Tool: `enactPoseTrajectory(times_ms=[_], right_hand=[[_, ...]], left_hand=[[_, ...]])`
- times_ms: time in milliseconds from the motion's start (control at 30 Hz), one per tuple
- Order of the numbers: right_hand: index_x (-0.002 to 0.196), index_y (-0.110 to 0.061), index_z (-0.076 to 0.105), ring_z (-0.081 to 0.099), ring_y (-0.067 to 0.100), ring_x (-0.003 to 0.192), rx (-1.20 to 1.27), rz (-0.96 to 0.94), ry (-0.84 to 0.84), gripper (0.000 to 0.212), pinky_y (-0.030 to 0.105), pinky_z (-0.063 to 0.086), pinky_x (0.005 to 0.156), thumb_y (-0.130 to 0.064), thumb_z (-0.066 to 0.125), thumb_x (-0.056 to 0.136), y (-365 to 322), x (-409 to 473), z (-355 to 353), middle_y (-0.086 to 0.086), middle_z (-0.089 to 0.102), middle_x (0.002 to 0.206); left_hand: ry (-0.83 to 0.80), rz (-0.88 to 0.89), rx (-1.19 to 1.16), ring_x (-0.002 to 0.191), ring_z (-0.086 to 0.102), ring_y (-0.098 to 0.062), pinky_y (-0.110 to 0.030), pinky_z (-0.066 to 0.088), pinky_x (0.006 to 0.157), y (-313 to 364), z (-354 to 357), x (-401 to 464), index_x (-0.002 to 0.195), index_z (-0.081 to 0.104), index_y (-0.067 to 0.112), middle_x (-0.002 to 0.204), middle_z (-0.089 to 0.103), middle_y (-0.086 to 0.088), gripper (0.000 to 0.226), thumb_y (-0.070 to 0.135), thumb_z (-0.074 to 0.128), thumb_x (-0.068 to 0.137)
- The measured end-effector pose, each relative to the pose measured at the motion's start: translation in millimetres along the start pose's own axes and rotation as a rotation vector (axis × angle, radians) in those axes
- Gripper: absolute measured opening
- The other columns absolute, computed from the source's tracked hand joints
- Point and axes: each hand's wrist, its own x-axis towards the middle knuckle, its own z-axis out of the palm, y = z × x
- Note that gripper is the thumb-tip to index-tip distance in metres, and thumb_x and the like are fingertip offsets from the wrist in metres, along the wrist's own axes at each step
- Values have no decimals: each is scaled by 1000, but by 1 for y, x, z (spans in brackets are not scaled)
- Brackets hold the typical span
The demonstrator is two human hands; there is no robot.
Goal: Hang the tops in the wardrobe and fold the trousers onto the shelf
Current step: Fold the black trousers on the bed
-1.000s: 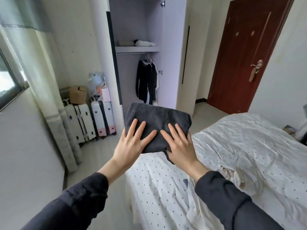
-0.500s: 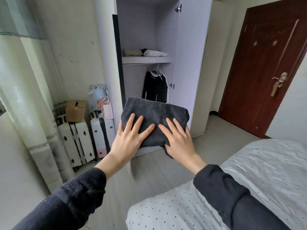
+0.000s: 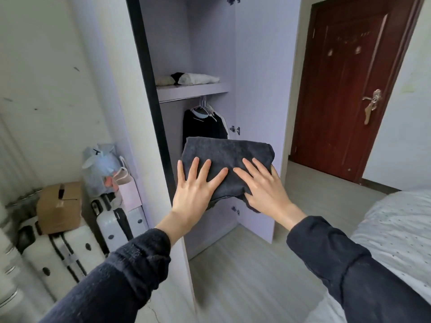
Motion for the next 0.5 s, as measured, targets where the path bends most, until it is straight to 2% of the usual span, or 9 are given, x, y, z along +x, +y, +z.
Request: enactPoseTrajectory(times_ms=[167,367,500], right_hand=[[119,-13,63,58,39,113,-55,52,-1,67,61,49,83,-15,85,56,21,50,46,17,60,126],[119,-13,63,59,39,112,-124,68,-6,68,62,48,86,-16,86,55,63,91,100,18,60,125],[119,-14,63,59,39,113,-120,77,6,70,60,49,84,-18,87,54,100,123,142,17,60,126]], left_hand=[[60,101,-48,119,49,-47,-63,33,102,-35,58,59,137,42,22,127,54,-22,91,22,88,58],[79,125,-72,119,49,-46,-58,34,103,-45,122,123,136,36,23,128,54,-22,96,20,88,56],[119,131,-67,116,52,-47,-60,38,100,-50,160,173,133,50,20,124,56,-24,84,16,86,57]])
